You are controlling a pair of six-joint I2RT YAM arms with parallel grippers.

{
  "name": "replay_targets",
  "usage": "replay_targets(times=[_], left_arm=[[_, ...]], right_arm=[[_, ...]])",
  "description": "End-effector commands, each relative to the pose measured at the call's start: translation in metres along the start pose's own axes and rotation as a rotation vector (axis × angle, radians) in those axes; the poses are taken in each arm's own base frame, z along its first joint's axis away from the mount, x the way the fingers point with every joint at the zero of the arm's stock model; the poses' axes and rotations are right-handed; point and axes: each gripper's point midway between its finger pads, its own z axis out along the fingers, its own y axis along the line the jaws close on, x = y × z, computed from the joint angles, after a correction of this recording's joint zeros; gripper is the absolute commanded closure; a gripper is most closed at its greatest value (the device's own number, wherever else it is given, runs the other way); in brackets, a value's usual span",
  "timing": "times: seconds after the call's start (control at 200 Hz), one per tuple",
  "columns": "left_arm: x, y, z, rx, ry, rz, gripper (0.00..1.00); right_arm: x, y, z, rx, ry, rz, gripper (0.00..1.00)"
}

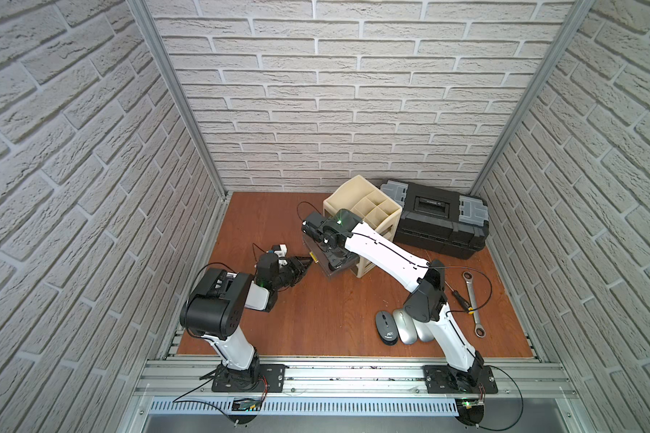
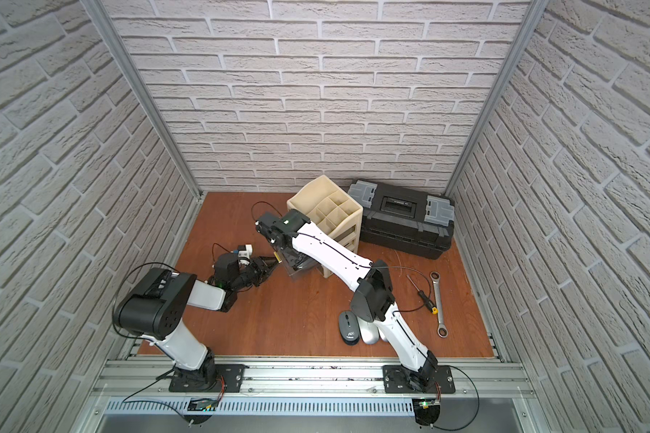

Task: Take the mice out of the drawer
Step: Adjust the mouse in the drawer.

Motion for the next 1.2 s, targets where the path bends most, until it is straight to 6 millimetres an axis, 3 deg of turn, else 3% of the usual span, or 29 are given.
replay_targets(times=[0.0, 0.315, 0.615, 0.725, 0.925, 1.195], left_arm=[[-0.008, -0.016, 0.002, 0.061, -0.013, 0.029, 0.70], [-0.010, -0.017, -0.001, 0.054, -0.017, 0.033, 0.70], [-0.010, -0.018, -0.004, 0.043, -0.022, 0.034, 0.70], [-0.010, -0.018, -0.006, 0.036, -0.023, 0.037, 0.70], [-0.010, -0.020, -0.008, 0.031, -0.026, 0.043, 0.70], [-0.011, -0.021, -0.008, 0.029, -0.030, 0.044, 0.70]], right_arm=[[0.013, -0.008, 0.008, 0.031, 0.060, -0.035, 0.98], [0.013, -0.012, 0.032, 0.070, 0.099, -0.056, 0.98], [0.006, -0.003, 0.053, 0.081, 0.102, -0.110, 0.98], [-0.002, 0.002, 0.054, 0.058, 0.064, -0.109, 0.98], [-0.025, 0.029, 0.048, -0.113, -0.105, -0.066, 0.98], [-0.039, 0.033, 0.037, -0.168, -0.244, -0.035, 0.98]])
